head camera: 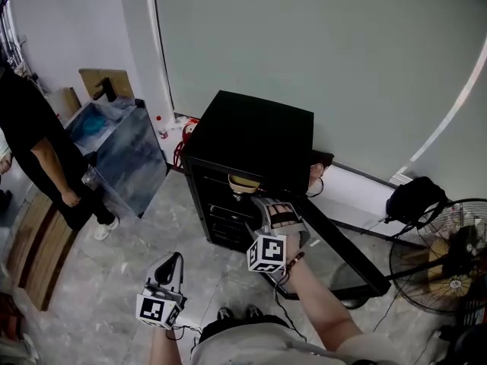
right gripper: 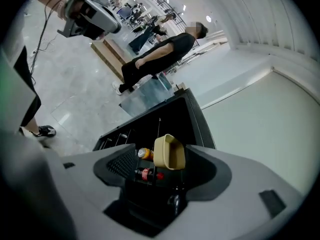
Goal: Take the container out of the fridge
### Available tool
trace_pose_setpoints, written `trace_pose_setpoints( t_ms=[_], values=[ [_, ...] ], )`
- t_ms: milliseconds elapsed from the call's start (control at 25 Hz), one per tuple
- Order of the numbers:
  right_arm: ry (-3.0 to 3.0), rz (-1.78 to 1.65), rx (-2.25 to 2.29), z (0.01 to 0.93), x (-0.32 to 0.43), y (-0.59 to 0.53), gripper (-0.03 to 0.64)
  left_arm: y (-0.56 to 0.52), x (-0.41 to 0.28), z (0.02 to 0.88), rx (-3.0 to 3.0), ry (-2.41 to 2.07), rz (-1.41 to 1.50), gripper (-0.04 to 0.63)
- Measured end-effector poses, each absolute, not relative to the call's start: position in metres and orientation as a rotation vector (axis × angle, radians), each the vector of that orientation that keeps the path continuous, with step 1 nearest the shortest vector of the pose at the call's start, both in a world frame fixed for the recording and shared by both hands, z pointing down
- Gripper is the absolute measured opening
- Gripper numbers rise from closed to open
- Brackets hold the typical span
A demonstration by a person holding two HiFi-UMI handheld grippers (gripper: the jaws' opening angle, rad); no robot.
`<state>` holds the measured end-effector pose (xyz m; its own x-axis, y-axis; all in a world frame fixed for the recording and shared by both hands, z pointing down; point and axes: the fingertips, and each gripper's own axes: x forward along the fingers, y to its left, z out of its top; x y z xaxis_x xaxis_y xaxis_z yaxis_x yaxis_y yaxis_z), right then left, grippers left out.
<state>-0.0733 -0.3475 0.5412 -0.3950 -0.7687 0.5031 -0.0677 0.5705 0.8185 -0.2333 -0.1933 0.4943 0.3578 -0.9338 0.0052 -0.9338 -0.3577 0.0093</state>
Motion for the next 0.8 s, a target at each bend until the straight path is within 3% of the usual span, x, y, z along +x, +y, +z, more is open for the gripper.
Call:
trace_pose_setpoints(
  t_ms=[800],
  values=[
    [-1.689, -0.688, 0.692, 0.612, -0.106, -0.448, 0.307, -0.172, -0.288, 0.519, 2.438, -1.866, -0.006, 0.006]
  ],
)
